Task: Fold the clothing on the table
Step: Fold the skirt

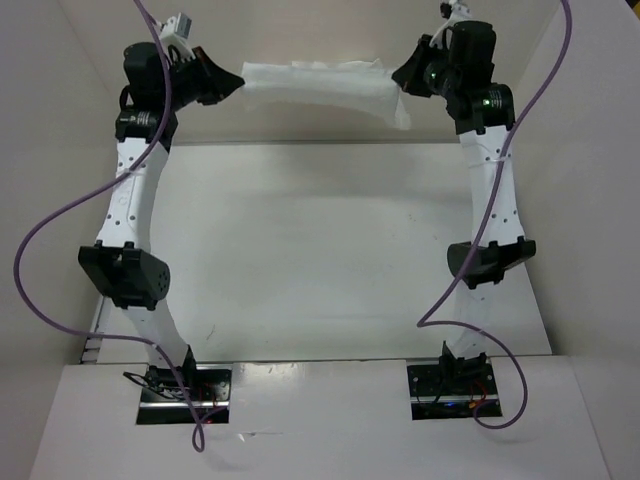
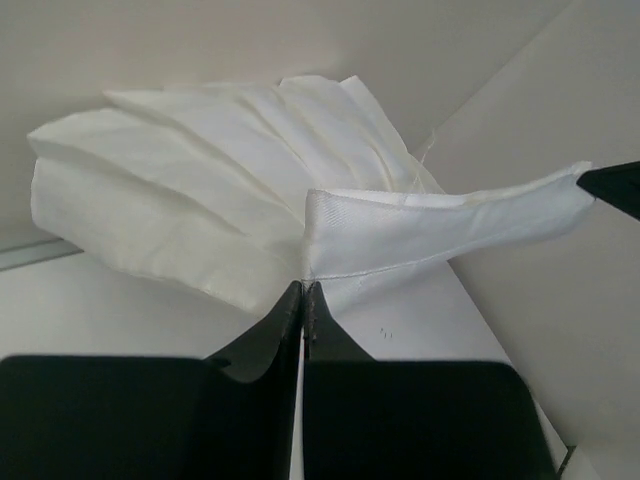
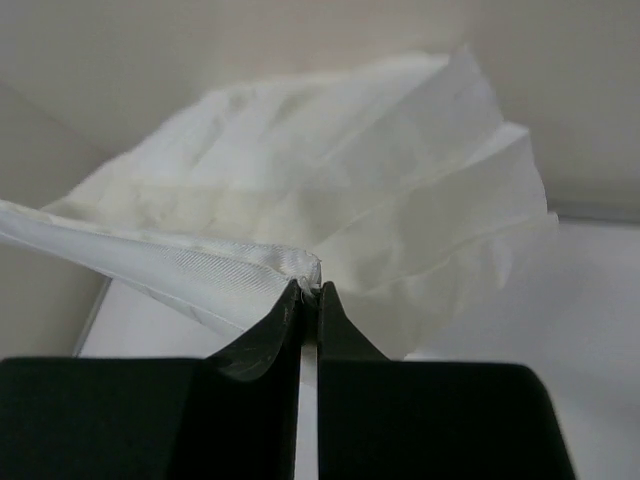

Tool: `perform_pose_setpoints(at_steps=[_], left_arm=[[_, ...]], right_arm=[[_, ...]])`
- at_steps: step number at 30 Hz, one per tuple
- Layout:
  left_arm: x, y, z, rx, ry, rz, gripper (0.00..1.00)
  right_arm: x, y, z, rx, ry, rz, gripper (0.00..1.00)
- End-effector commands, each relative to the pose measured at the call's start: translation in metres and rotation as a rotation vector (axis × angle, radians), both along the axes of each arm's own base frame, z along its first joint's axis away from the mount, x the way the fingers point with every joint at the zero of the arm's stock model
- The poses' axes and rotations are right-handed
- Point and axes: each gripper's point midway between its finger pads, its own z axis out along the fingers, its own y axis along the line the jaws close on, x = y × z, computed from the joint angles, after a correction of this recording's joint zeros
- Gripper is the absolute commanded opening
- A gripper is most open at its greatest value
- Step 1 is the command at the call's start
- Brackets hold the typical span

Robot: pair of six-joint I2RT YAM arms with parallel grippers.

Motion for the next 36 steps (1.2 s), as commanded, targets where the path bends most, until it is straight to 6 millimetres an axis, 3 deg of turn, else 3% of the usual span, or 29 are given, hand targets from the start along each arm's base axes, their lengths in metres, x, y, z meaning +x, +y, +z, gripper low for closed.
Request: perform_pose_setpoints(at_steps=[1,2,3,5,6,7,8,9,10,11,12,14,15,18,21,28,29,30,32,34,36], left_arm=[[0.004,0.022,-0.076,0.053,0.123,0.099,0.0],[-0.001,0.024,-0.098,0.057,0.155,0.113,0.0],[-0.019,0.024,-0.154,0.072,0.267,0.135,0.0],[-0.039,0.021,-0.2,0.083,0.345,0.134,0.0],[-0.069,0.021,-0.248,0.074,0.469,0.136,0.0],[-0.086,0.017,-0.264,0.054,0.507,0.117,0.0],[-0.103,0.016,-0.279,0.025,0.56,0.127,0.0],[-0.123,0.01,-0.273,0.013,0.549,0.118,0.0],[-0.152,0.013,-0.305,0.025,0.639,0.146,0.0],[-0.167,0.008,-0.309,0.036,0.659,0.149,0.0],[-0.181,0.008,-0.294,0.031,0.628,0.162,0.0],[-0.213,0.012,-0.307,0.043,0.699,0.206,0.0],[-0.23,0.011,-0.298,0.049,0.689,0.205,0.0],[-0.25,0.017,-0.293,0.032,0.691,0.251,0.0],[-0.251,0.021,-0.292,0.039,0.685,0.275,0.0],[-0.192,0.024,-0.296,0.129,0.642,0.302,0.0],[-0.183,0.025,-0.306,0.151,0.665,0.31,0.0],[-0.167,0.026,-0.294,0.163,0.617,0.315,0.0],[-0.149,0.026,-0.298,0.178,0.622,0.323,0.0],[-0.124,0.02,-0.282,0.175,0.578,0.294,0.0],[-0.112,0.014,-0.286,0.189,0.578,0.281,0.0]], right_arm=[[0.002,-0.017,-0.097,-0.077,0.265,-0.036,0.01],[-0.003,-0.006,-0.11,-0.084,0.288,-0.013,0.01],[-0.013,-0.003,-0.139,-0.099,0.333,-0.012,0.01],[-0.035,0.012,-0.169,-0.107,0.387,0.021,0.01],[-0.055,0.018,-0.218,-0.118,0.497,0.049,0.01],[-0.077,0.021,-0.217,-0.108,0.508,0.055,0.01],[-0.11,0.033,-0.259,-0.134,0.617,0.091,0.01],[-0.13,0.036,-0.274,-0.138,0.663,0.092,0.01],[-0.15,0.04,-0.283,-0.134,0.697,0.1,0.01],[-0.173,0.047,-0.277,-0.081,0.708,0.104,0.01],[-0.211,0.058,-0.307,-0.083,0.806,0.147,0.01],[-0.252,0.064,-0.319,-0.019,0.877,0.137,0.01],[-0.27,0.074,-0.321,-0.011,0.908,0.168,0.01],[-0.286,0.072,-0.319,0.005,0.927,0.143,0.01],[-0.276,0.067,-0.31,-0.032,0.912,0.106,0.01],[-0.223,0.047,-0.319,-0.146,0.856,-0.048,0.02],[-0.221,0.044,-0.323,-0.159,0.861,-0.062,0.02],[-0.217,0.044,-0.323,-0.165,0.854,-0.074,0.02],[-0.215,0.041,-0.327,-0.174,0.859,-0.097,0.02],[-0.223,0.038,-0.337,-0.169,0.9,-0.122,0.02],[-0.225,0.032,-0.344,-0.169,0.918,-0.149,0.02]])
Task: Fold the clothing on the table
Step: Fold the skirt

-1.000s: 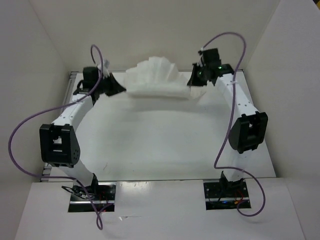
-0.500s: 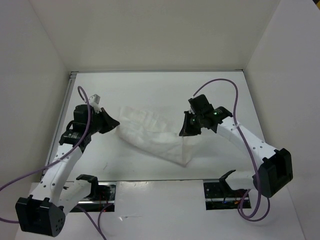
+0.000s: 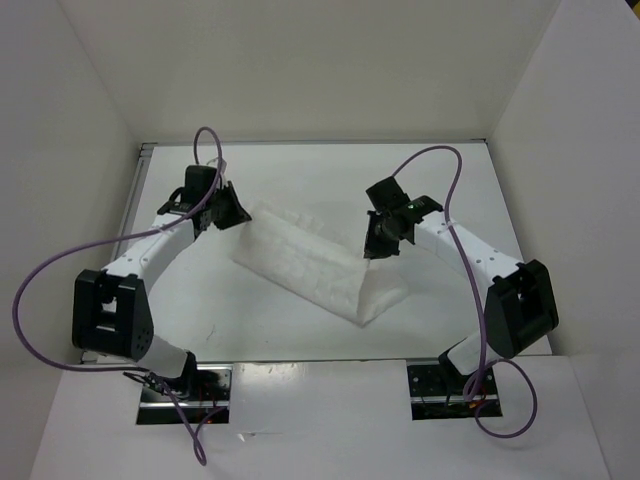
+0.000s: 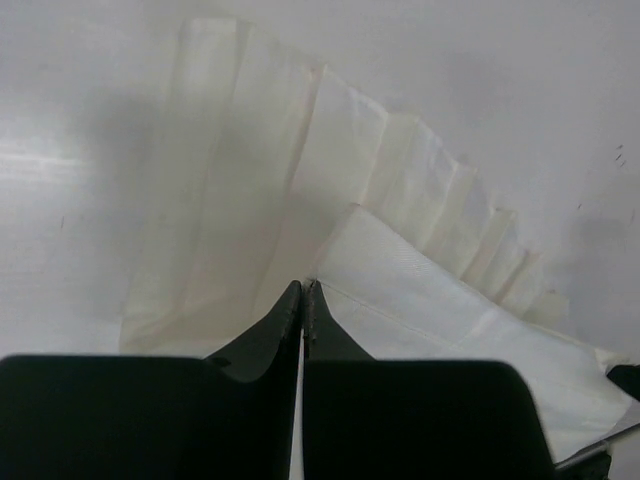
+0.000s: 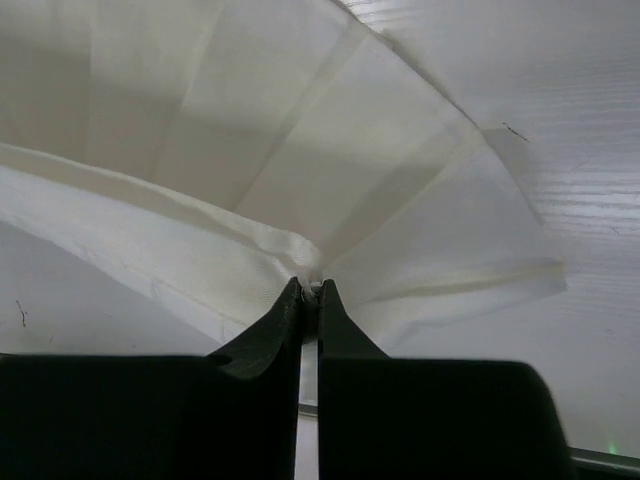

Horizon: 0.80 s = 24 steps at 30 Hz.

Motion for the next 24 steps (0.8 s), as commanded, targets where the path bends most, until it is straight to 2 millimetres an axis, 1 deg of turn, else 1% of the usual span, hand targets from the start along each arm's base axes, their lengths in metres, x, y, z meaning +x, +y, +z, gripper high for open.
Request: perform_pose_setpoints(at_steps=[1,2,3,4,5,7,8,9,11,13,14,15,16,17,18,19,22,23,24], left_arm=[[0.044,0.0,0.03,0.039,-0.144,-0.016,0.0],[0.048,-0.007,0.027,0.038,-0.142,-0.039,0.0],[0.055,-0.008,0.032,0.037,-0.154,-0.039,0.0],[0.058,-0.008,0.031,0.037,-0.153,-0.039,0.0],[0.061,-0.016,0.027,0.024,-0.148,-0.063,0.0],[0.07,-0.02,0.03,0.016,-0.162,-0.084,0.0],[0.074,-0.027,0.024,0.01,-0.154,-0.1,0.0],[0.076,-0.029,0.022,0.003,-0.149,-0.108,0.0],[0.085,-0.042,0.019,0.002,-0.153,-0.143,0.0],[0.091,-0.045,0.02,-0.006,-0.155,-0.152,0.0],[0.091,-0.05,0.019,-0.001,-0.157,-0.169,0.0],[0.094,-0.05,0.023,-0.002,-0.167,-0.169,0.0],[0.092,-0.05,0.022,-0.001,-0.158,-0.169,0.0],[0.089,-0.046,0.019,0.014,-0.147,-0.154,0.0],[0.086,-0.044,0.023,0.02,-0.149,-0.147,0.0],[0.08,-0.041,0.021,0.022,-0.132,-0.134,0.0],[0.051,-0.03,0.019,0.031,-0.105,-0.089,0.0],[0.041,-0.025,0.036,0.031,-0.14,-0.066,0.0],[0.022,-0.02,0.024,0.029,-0.091,-0.046,0.0]], right_arm=[[0.0,-0.018,-0.003,-0.056,0.004,-0.07,0.02],[-0.003,-0.021,-0.009,-0.066,0.018,-0.088,0.02],[-0.004,-0.023,-0.009,-0.07,0.016,-0.104,0.02],[-0.009,-0.025,-0.013,-0.078,0.035,-0.112,0.02],[-0.008,-0.027,-0.013,-0.083,0.031,-0.127,0.02],[-0.012,-0.033,-0.015,-0.105,0.035,-0.15,0.02],[-0.016,-0.035,-0.019,-0.115,0.051,-0.149,0.02],[-0.014,-0.039,-0.019,-0.127,0.042,-0.18,0.02],[-0.017,-0.044,-0.02,-0.152,0.05,-0.197,0.02],[-0.018,-0.047,-0.021,-0.165,0.052,-0.214,0.02],[-0.02,-0.051,-0.021,-0.182,0.056,-0.217,0.02],[-0.019,-0.053,-0.021,-0.191,0.05,-0.222,0.01],[-0.022,-0.051,-0.024,-0.203,0.066,-0.211,0.01],[-0.021,-0.053,-0.024,-0.21,0.061,-0.214,0.01],[-0.019,-0.052,-0.022,-0.205,0.054,-0.215,0.01],[-0.019,-0.052,-0.022,-0.205,0.054,-0.215,0.01],[-0.015,-0.054,-0.019,-0.218,0.034,-0.224,0.01],[-0.013,-0.053,-0.018,-0.216,0.025,-0.215,0.01],[-0.013,-0.054,-0.021,-0.225,0.033,-0.206,0.01]])
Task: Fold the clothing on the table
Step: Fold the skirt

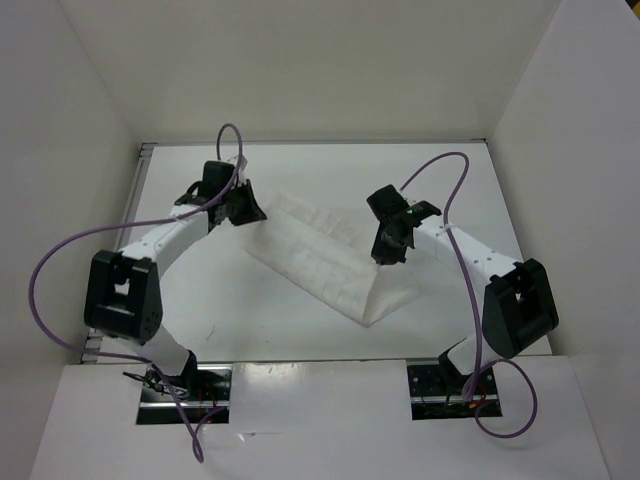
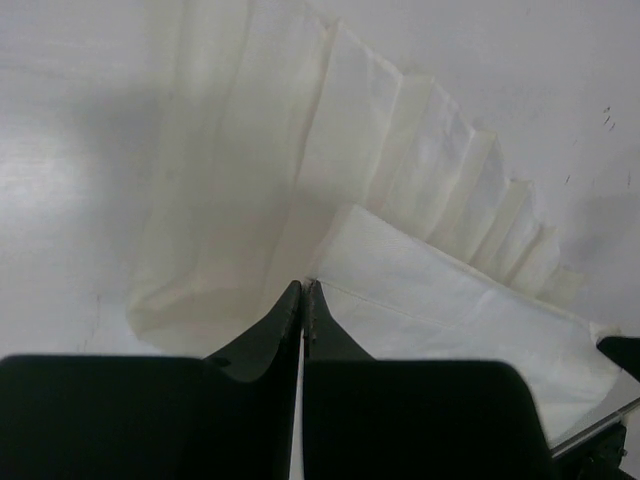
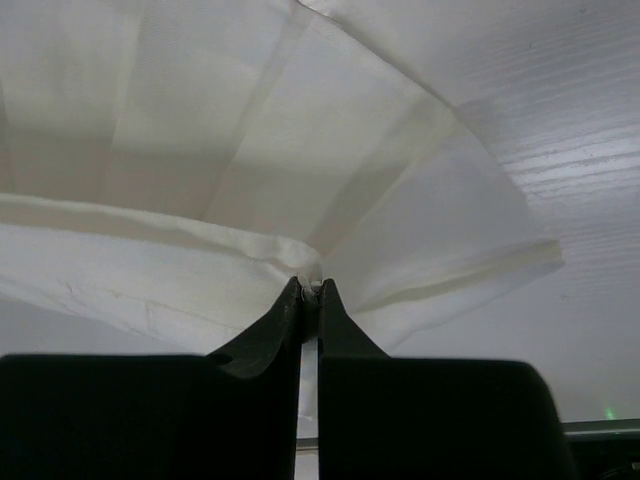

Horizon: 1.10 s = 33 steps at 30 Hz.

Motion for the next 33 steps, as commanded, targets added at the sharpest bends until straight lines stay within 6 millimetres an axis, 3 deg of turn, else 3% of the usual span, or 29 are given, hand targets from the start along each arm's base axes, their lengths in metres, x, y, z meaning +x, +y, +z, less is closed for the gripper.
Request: perform_pose_setpoints(at_steps=[1,2,4,5,6,7,8,10,13,15,18,19,21,22,24,27,29,33], left_arm=[[-0.029,0.027,0.031,0.029,-0.06,0.107,0.0],[-0.043,0.033,0.05,0.021,-0.099,0.132,0.0],[-0.076,0.038,0.038,0.02,-0.032,0.165,0.0],[-0.094,0.039,0.05,0.007,-0.051,0.175,0.0],[-0.105,0.039,0.05,-0.017,-0.04,0.202,0.0],[-0.119,0.041,0.066,-0.051,-0.09,0.216,0.0],[-0.133,0.048,0.055,-0.043,-0.061,0.247,0.0],[-0.15,0.052,0.07,-0.085,-0.109,0.287,0.0],[-0.152,0.059,0.065,-0.061,-0.092,0.322,0.0],[-0.136,0.056,0.061,-0.035,-0.092,0.302,0.0],[-0.094,0.048,0.051,0.025,-0.078,0.26,0.0],[-0.076,0.045,0.036,0.063,-0.053,0.259,0.0],[-0.048,0.046,0.044,0.11,-0.087,0.254,0.0],[-0.035,0.048,0.026,0.158,-0.052,0.263,0.0],[-0.013,0.051,0.033,0.194,-0.082,0.275,0.0],[0.006,0.052,0.01,0.243,-0.042,0.288,0.0],[0.016,0.054,0.016,0.238,-0.053,0.299,0.0],[0.026,0.05,0.005,0.242,-0.044,0.285,0.0]], right_arm=[[-0.01,-0.018,0.0,-0.098,0.021,0.002,0.01],[-0.01,-0.018,0.0,-0.098,0.021,0.002,0.01],[-0.013,-0.013,0.0,-0.102,0.02,0.032,0.01],[-0.011,-0.012,0.001,-0.098,0.012,0.032,0.01],[-0.011,-0.012,0.001,-0.098,0.012,0.032,0.01],[-0.014,-0.011,-0.002,-0.102,0.02,0.041,0.01],[-0.014,-0.011,-0.002,-0.106,0.02,0.05,0.01],[-0.017,-0.013,0.0,-0.108,0.024,0.05,0.01],[-0.019,-0.015,0.0,-0.121,0.029,0.047,0.01],[-0.014,-0.014,0.005,-0.12,0.009,0.044,0.01],[-0.013,-0.018,0.006,-0.141,0.012,0.028,0.01],[-0.01,-0.016,0.006,-0.138,0.013,0.019,0.01],[-0.007,-0.017,0.009,-0.144,-0.001,0.015,0.01],[-0.004,-0.015,0.013,-0.133,-0.012,0.004,0.01],[0.003,-0.014,0.021,-0.134,-0.043,-0.014,0.01],[0.011,-0.014,0.026,-0.138,-0.066,-0.032,0.01],[0.014,-0.015,0.026,-0.138,-0.066,-0.043,0.01],[0.017,-0.014,0.019,-0.15,-0.046,-0.041,0.01]])
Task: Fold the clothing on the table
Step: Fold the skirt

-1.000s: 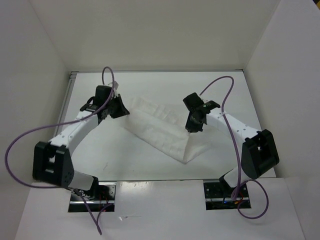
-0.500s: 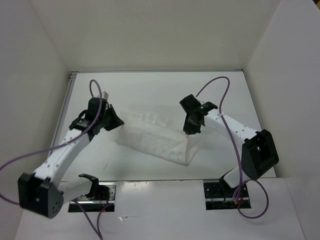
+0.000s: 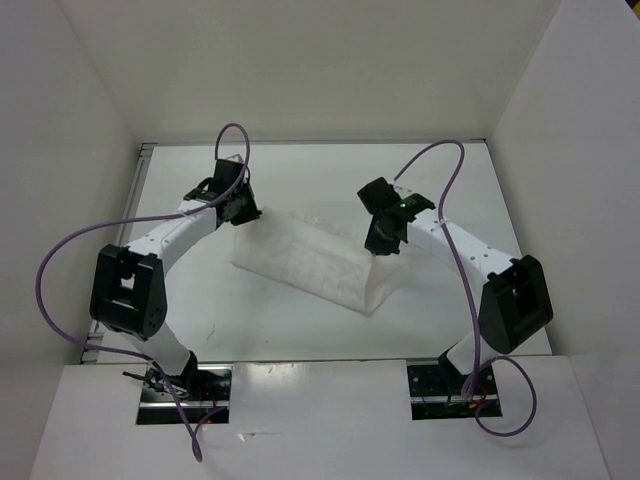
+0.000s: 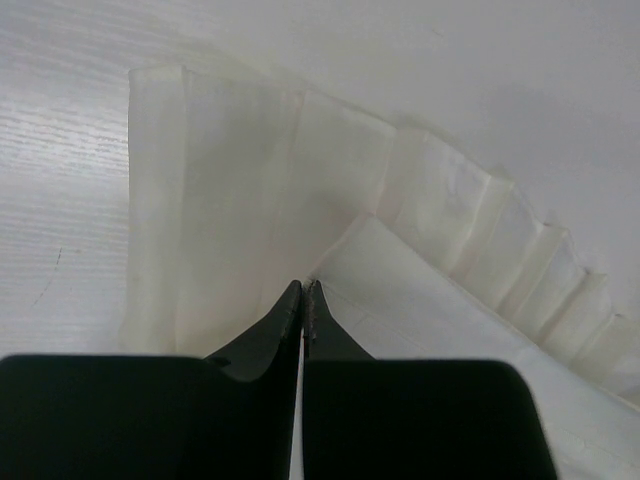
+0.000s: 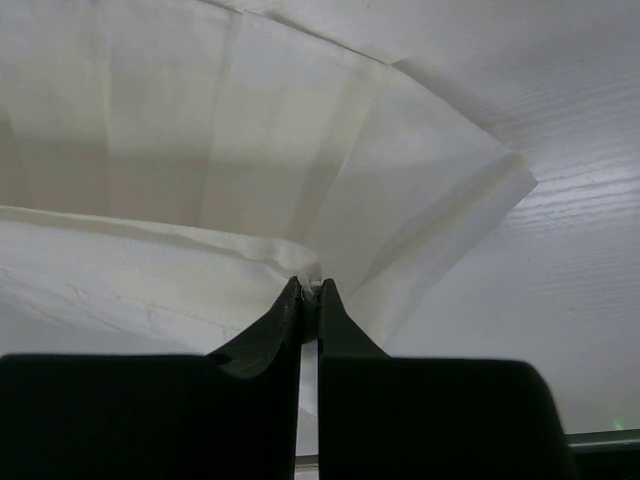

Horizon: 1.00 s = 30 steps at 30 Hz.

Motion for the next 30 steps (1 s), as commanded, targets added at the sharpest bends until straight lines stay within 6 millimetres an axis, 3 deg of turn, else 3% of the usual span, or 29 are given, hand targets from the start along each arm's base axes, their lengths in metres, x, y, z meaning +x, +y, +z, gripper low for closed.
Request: perform_pose_setpoints(at_steps=[1,4,8,11,14,16,18,21,24,25,26,27,28,29,30], left_arm=[[0.029,0.023,0.01,0.09,-0.079,0.055,0.0],[0.038,0.019,0.017,0.082,-0.101,0.042,0.0],[0.033,0.019,0.028,0.073,-0.109,0.035,0.0],[0.011,0.027,0.041,0.075,-0.114,0.06,0.0],[-0.014,0.034,0.077,0.042,-0.182,0.094,0.0],[-0.022,0.034,0.088,0.031,-0.204,0.1,0.0],[-0.024,0.036,0.086,0.043,-0.194,0.109,0.0],[-0.008,0.035,0.087,0.059,-0.198,0.111,0.0],[0.023,0.03,0.077,0.099,-0.19,0.091,0.0],[0.035,0.027,0.057,0.11,-0.151,0.088,0.0],[0.05,0.024,0.063,0.109,-0.182,0.083,0.0],[0.059,0.023,0.057,0.117,-0.179,0.089,0.0],[0.073,0.02,0.036,0.132,-0.155,0.08,0.0],[0.082,0.02,0.029,0.146,-0.153,0.08,0.0],[0.098,0.016,0.037,0.137,-0.182,0.082,0.0]], right_arm=[[-0.001,-0.026,-0.004,-0.118,0.031,-0.044,0.01],[0.001,-0.025,-0.009,-0.128,0.041,-0.035,0.01],[0.005,-0.023,-0.007,-0.127,0.034,-0.027,0.01],[0.007,-0.027,-0.002,-0.142,0.015,-0.027,0.01],[0.009,-0.028,0.01,-0.137,-0.027,-0.018,0.01],[0.014,-0.029,0.023,-0.116,-0.07,-0.021,0.01],[0.017,-0.032,0.029,-0.112,-0.085,-0.024,0.01],[0.028,-0.033,0.045,-0.107,-0.128,-0.034,0.01],[0.041,-0.038,0.045,-0.106,-0.141,-0.058,0.01],[0.043,-0.041,0.037,-0.118,-0.119,-0.065,0.01],[0.048,-0.039,0.039,-0.116,-0.13,-0.059,0.01],[0.051,-0.047,0.04,-0.135,-0.138,-0.081,0.01],[0.058,-0.048,0.039,-0.131,-0.147,-0.094,0.01],[0.063,-0.046,0.033,-0.129,-0.141,-0.103,0.01],[0.067,-0.051,0.033,-0.138,-0.144,-0.121,0.01]])
